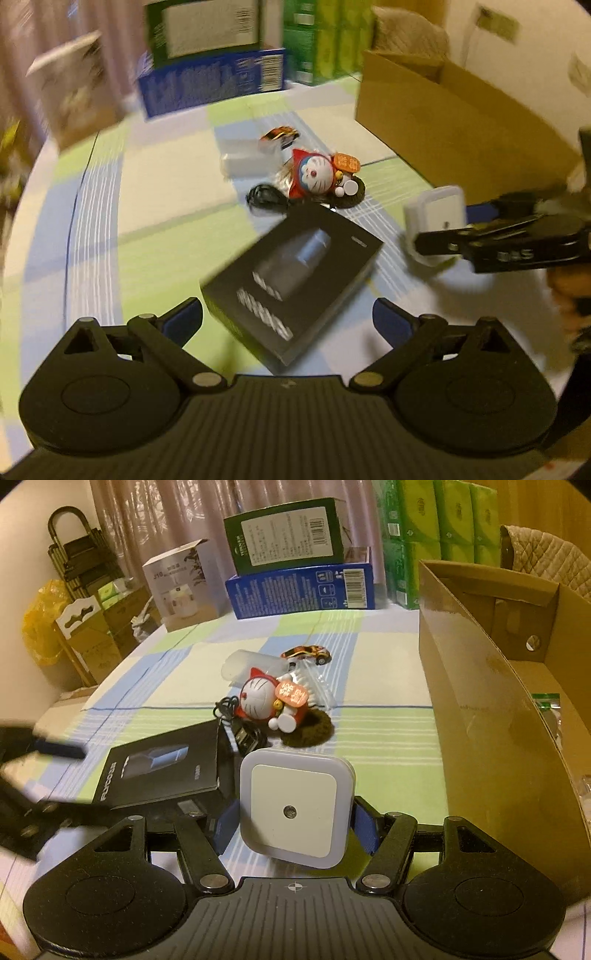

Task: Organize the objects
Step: 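Grasp the white square night light with the right gripper while the left gripper grasps the black FLYCO box, then carry the night light and black box over the cardboard box with both grippers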

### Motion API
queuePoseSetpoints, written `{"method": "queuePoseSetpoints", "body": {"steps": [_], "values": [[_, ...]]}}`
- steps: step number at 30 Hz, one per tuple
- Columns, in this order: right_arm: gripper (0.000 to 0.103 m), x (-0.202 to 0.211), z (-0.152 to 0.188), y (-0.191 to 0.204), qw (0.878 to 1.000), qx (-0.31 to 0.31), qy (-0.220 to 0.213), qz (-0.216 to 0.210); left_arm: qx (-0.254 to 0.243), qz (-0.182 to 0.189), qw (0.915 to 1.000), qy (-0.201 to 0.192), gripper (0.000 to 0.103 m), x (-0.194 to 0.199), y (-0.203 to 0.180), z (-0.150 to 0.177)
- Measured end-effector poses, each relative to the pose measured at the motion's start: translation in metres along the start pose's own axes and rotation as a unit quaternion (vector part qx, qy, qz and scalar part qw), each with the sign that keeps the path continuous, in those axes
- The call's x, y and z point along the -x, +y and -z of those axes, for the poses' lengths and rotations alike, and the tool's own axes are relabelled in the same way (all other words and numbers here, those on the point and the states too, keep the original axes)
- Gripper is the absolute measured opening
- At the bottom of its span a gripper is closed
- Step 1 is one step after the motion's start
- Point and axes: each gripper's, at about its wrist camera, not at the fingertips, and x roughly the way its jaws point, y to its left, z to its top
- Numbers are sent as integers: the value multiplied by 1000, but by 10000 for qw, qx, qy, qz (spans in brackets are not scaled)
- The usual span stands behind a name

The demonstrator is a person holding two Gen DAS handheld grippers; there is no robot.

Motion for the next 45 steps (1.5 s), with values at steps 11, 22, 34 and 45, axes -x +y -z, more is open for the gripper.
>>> {"method": "queuePoseSetpoints", "body": {"steps": [11,22,34,45], "values": [[62,4,11,6,9999,65,110,61,-1340,393,9843,1080,92,-69,-9,-38],[62,16,26,3,9997,-89,214,45,-321,593,9844,1623,78,-49,-19,-28],[62,33,40,-4,9992,-225,306,133,-204,159,9885,1488,77,-60,-41,-37],[62,76,53,2,9994,-289,196,53,747,19,9897,1219,77,-4,-47,-11]]}}
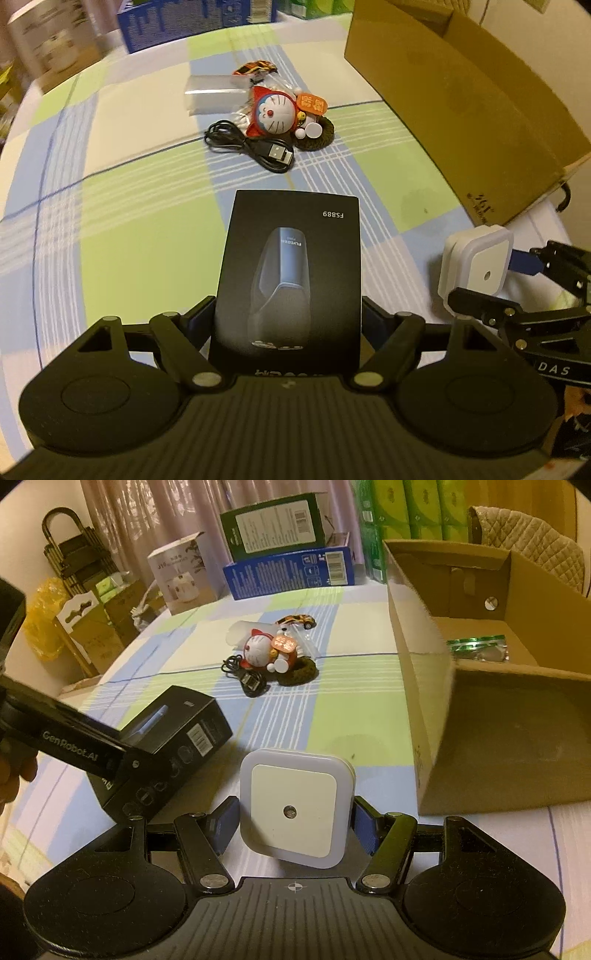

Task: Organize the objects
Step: 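Carry the night light and black box over the cardboard box with both grippers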

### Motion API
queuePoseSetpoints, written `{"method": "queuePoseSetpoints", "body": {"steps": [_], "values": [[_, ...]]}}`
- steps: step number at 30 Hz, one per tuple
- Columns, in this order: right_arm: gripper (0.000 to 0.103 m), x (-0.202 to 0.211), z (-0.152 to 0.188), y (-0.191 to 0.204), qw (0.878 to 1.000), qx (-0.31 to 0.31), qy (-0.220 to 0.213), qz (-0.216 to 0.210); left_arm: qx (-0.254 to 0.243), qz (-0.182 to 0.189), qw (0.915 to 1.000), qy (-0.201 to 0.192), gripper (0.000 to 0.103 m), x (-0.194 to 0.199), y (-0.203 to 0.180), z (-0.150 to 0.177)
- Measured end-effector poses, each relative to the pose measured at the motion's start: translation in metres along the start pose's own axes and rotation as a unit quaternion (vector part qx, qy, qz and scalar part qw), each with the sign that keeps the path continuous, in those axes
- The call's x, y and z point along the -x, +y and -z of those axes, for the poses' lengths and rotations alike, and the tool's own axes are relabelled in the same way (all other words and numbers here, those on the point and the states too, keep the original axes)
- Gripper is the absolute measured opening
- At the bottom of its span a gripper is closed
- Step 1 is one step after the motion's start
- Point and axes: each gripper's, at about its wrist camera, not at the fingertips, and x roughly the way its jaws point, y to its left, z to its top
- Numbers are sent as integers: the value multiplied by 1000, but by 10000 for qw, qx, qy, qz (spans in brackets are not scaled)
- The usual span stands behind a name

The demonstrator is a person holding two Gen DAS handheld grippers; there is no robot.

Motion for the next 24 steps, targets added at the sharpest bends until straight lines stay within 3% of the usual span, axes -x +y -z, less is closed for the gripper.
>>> {"method": "queuePoseSetpoints", "body": {"steps": [14,24], "values": [[62,75,-1,1,9987,-82,-495,-8,936,25,9924,-796,77,86,-35,40],[62,109,-6,-8,9969,-116,-762,134,940,149,9888,-1152,77,119,-65,47]]}}
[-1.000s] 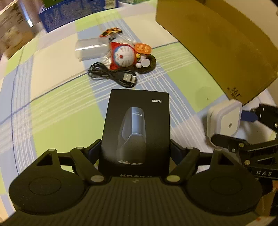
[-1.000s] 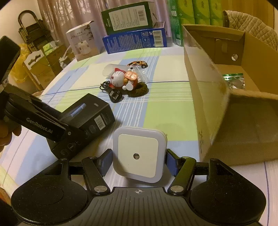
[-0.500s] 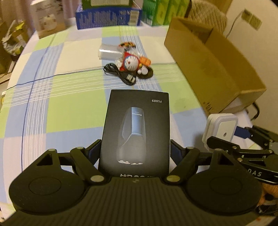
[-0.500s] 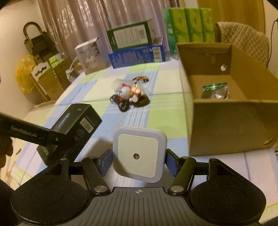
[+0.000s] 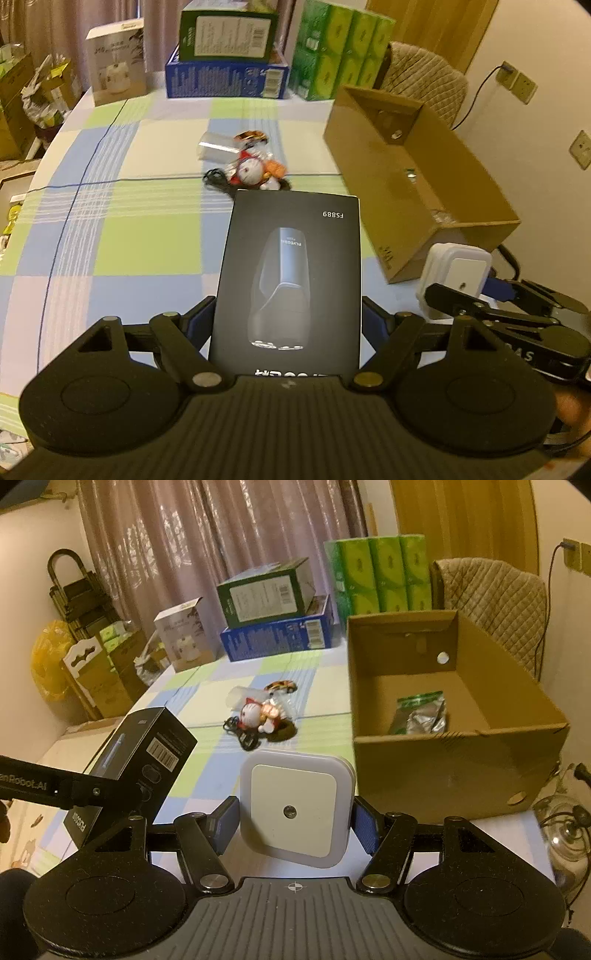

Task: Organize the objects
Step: 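Carry the night light and black box over the cardboard box with both grippers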

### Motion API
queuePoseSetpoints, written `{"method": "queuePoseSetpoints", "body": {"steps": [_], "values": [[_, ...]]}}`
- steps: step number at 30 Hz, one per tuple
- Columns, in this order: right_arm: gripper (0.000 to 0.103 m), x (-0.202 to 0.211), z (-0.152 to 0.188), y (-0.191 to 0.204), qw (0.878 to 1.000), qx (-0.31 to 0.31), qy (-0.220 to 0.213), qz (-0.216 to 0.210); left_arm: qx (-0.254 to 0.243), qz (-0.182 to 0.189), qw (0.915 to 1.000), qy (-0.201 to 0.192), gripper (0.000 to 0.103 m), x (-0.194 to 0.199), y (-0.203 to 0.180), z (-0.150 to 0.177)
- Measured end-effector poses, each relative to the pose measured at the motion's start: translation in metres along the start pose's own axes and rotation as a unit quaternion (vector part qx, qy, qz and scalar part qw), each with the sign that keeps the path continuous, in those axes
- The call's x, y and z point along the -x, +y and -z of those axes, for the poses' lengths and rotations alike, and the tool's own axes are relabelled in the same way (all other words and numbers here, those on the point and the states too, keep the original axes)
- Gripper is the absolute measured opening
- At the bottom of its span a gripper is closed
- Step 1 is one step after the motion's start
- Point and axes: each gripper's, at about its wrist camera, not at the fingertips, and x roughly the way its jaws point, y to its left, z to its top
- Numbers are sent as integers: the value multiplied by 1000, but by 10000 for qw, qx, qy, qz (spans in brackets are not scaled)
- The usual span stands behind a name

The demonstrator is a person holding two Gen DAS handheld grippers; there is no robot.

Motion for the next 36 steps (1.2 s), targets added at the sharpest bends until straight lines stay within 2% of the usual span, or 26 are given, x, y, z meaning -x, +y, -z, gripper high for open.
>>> {"method": "queuePoseSetpoints", "body": {"steps": [7,17,29,36], "values": [[62,19,-11,-6,9997,54,-148,172,-36,217,9996,-195,77,10,-17,-5],[62,44,-40,-45,9977,-187,-393,515,-232,561,9977,-313,77,3,-53,-32],[62,40,-88,-108,9936,-231,-646,893,-374,803,9954,-365,77,-30,-119,-85],[62,21,-100,-150,9928,-265,-516,1051,-256,903,9950,-327,77,-64,-153,-108]]}}
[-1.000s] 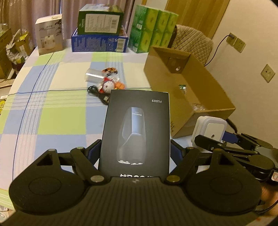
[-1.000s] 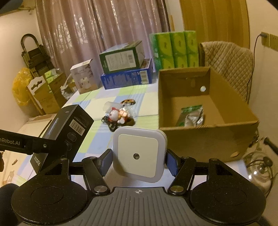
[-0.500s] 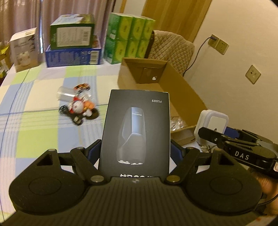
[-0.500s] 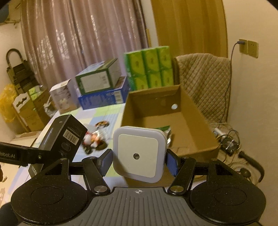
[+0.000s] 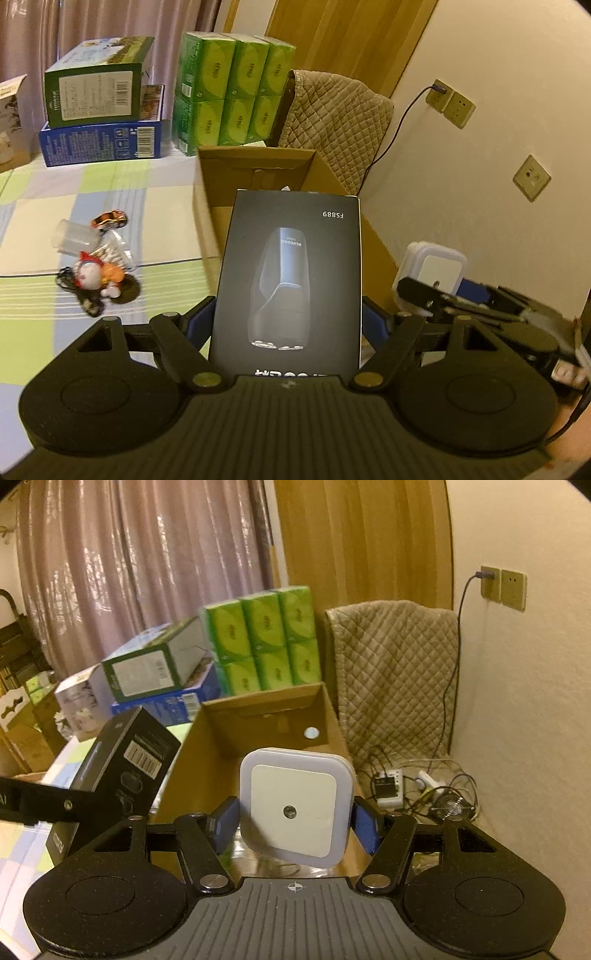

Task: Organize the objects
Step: 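Carry the night light and black box over the cardboard box with both grippers, then lower both items into the cardboard box and open both grippers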

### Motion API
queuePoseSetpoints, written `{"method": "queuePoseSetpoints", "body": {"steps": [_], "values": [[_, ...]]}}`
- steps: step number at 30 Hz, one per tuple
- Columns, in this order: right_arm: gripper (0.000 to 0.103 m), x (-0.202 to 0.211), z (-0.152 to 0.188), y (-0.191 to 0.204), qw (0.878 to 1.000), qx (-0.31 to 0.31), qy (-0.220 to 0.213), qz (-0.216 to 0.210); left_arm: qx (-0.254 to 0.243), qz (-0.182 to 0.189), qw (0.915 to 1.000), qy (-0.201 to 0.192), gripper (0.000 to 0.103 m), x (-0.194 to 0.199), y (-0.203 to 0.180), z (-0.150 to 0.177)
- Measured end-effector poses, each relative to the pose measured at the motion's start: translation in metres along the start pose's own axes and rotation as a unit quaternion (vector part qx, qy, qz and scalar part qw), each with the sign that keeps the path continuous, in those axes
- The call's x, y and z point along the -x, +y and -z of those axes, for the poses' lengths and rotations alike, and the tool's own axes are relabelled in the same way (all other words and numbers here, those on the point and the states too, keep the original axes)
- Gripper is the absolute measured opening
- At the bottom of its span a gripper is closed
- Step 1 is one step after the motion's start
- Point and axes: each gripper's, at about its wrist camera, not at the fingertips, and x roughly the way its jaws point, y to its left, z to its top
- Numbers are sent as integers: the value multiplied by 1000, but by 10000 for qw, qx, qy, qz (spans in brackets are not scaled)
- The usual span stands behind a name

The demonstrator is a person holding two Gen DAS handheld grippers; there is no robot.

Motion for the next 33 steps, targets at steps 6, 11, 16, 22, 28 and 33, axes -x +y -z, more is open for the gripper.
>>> {"method": "queuePoseSetpoints", "body": {"steps": [6,11,16,22,28,33], "values": [[62,-16,1,-17,9999,-60,106,24,64,-37,10000,16,77,-25,-9,-12],[62,-26,2,-23,9998,-127,173,8,95,-101,9999,29,77,-38,-11,-18],[62,-29,2,-27,9996,-213,197,-17,128,-131,9998,41,78,-47,-13,-21],[62,-26,1,-29,9994,-286,187,-53,146,-339,9993,-30,82,-49,-9,-16],[62,-23,1,-28,9993,-324,174,-90,237,-365,9990,-60,82,-37,2,-9],[62,-21,-1,-22,9993,-310,150,-144,291,-434,9986,-115,83,-26,10,-4]]}}
